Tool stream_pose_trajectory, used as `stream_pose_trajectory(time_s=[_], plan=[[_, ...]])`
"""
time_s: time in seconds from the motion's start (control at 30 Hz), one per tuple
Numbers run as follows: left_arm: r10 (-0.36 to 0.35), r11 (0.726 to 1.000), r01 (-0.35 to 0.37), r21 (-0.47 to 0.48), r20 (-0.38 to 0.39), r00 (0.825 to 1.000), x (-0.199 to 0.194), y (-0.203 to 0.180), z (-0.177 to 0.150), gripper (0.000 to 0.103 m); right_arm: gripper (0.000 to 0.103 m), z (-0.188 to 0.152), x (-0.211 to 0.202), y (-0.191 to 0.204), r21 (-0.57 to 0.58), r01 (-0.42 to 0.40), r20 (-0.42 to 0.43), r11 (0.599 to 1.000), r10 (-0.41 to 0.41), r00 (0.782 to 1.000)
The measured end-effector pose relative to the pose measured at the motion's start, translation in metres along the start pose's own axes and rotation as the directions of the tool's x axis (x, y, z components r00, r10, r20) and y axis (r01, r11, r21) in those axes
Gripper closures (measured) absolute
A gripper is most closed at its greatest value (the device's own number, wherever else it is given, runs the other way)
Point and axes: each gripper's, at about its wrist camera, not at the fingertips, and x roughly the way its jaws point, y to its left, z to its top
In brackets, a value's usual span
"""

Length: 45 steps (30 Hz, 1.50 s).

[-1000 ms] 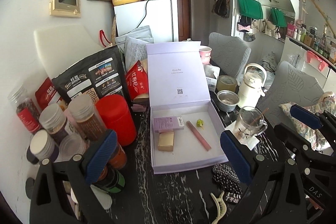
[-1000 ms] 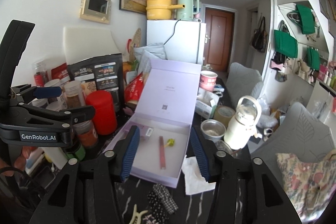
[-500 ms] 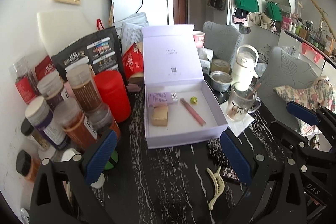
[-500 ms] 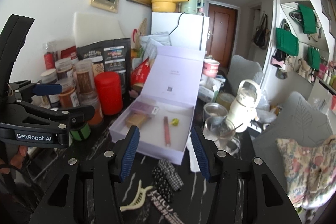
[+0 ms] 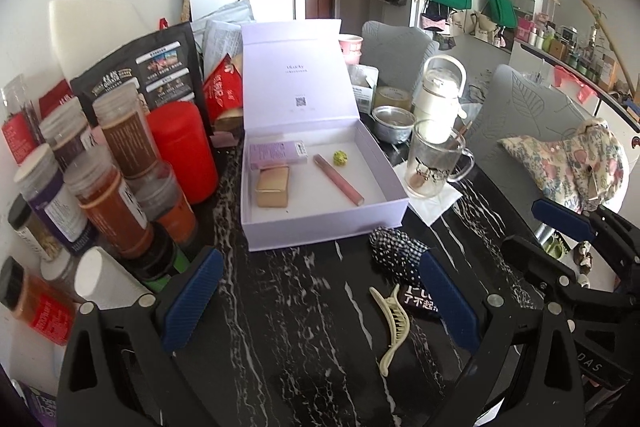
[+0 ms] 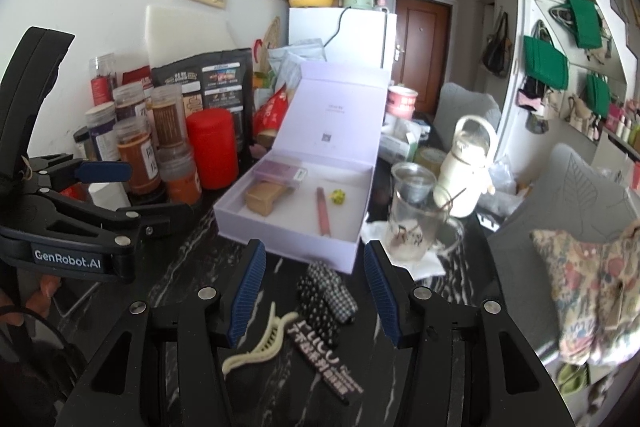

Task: Organize rigid objects
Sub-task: 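Withdraw both tools from the white box back over the table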

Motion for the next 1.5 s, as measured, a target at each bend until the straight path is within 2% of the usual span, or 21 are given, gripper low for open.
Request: stream_pose_trajectory(time_s=[0.5, 0.77, 0.9, 1.03, 1.2, 1.33, 1.5], plan=[[-0.044, 0.999, 0.045, 0.016, -0.067, 0.997, 0.036, -0.018, -0.03, 0.003, 0.052, -0.046, 0.023, -0.026, 0.077, 0.002, -0.093, 0.997, 0.006, 0.996], [-0.121, 0.991, 0.126, 0.036, -0.115, 0.986, 0.058, -0.042, -0.039, 0.003, 0.052, -0.067, 0.035, -0.048, 0.125, 0.015, -0.137, 0.992, 0.003, 0.991], [-0.129, 0.988, 0.139, 0.064, -0.14, 0.982, 0.071, -0.056, -0.042, 0.003, 0.052, -0.076, 0.038, -0.059, 0.138, 0.028, -0.151, 0.99, -0.007, 0.989], [-0.171, 0.981, 0.184, 0.058, -0.184, 0.968, 0.087, -0.066, -0.046, 0.003, 0.052, -0.083, 0.041, -0.07, 0.149, 0.041, -0.163, 0.988, -0.016, 0.986], [-0.179, 0.979, 0.195, 0.064, -0.205, 0.962, 0.098, -0.08, -0.052, 0.003, 0.052, -0.096, 0.048, -0.085, 0.181, 0.058, -0.198, 0.982, -0.022, 0.98], [-0.265, 0.958, 0.282, 0.053, -0.217, 0.94, 0.103, -0.094, -0.056, 0.003, 0.052, -0.107, 0.053, -0.098, 0.207, 0.063, -0.219, 0.976, -0.016, 0.976], [-0.295, 0.947, 0.316, 0.055, -0.242, 0.924, 0.109, -0.11, -0.059, 0.003, 0.052, -0.113, 0.05, -0.112, 0.229, 0.071, -0.213, 0.971, -0.021, 0.977]])
